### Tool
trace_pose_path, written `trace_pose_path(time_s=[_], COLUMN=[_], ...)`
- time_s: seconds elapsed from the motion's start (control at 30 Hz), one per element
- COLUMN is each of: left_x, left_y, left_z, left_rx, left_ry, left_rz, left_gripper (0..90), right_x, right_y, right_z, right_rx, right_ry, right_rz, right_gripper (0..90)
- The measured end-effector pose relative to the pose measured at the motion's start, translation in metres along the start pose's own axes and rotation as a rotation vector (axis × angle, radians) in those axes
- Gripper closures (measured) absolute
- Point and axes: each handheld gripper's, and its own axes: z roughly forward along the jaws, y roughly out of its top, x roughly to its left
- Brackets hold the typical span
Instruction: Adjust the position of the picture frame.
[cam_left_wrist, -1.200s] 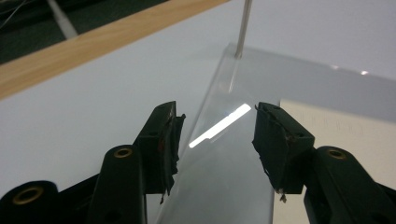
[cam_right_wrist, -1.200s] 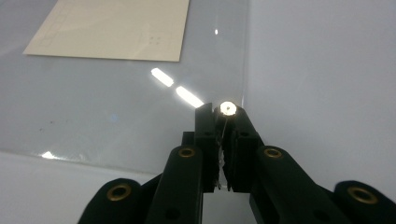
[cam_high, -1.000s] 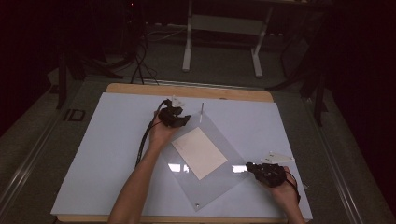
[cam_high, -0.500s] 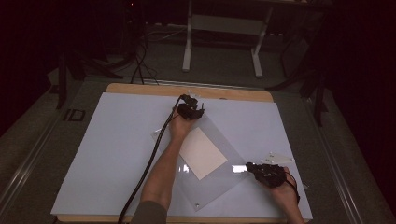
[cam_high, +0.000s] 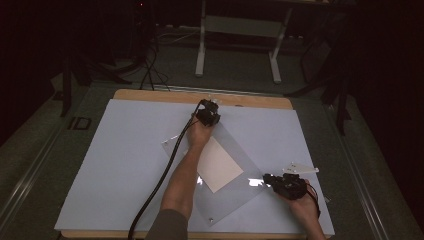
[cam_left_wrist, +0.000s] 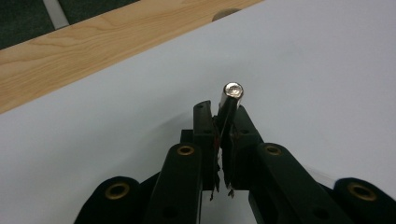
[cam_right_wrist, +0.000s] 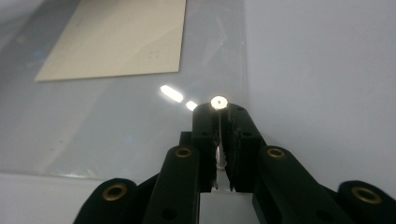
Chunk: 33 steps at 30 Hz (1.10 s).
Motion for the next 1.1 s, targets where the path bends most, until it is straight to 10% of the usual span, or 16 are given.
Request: trace_pose_path(time_s=[0.33, 0.77, 1.1], left_x=[0.023, 0.070, 0.086], left_y=[-0.001, -0.045, -0.099], left_z=[-0.048, -0.113, -0.161], left_rx=[0.019, 0.047, 0.047], left_ry=[-0.042, -0.069, -0.063], left_rz=[0.047, -0.004, -0.113], left_gripper=[85.1, 85.0, 83.9], right_x=[-0.001, -0.024, -0.045], right_y=[0.016, 0.078, 0.123], right_z=[-0.010, 0.002, 0.051], right_rx=[-0.032, -0.056, -0.007], right_ry=[0.035, -0.001, 0.060], right_rz=[0.047, 0.081, 0.115], right_gripper=[79.4, 78.0, 79.2])
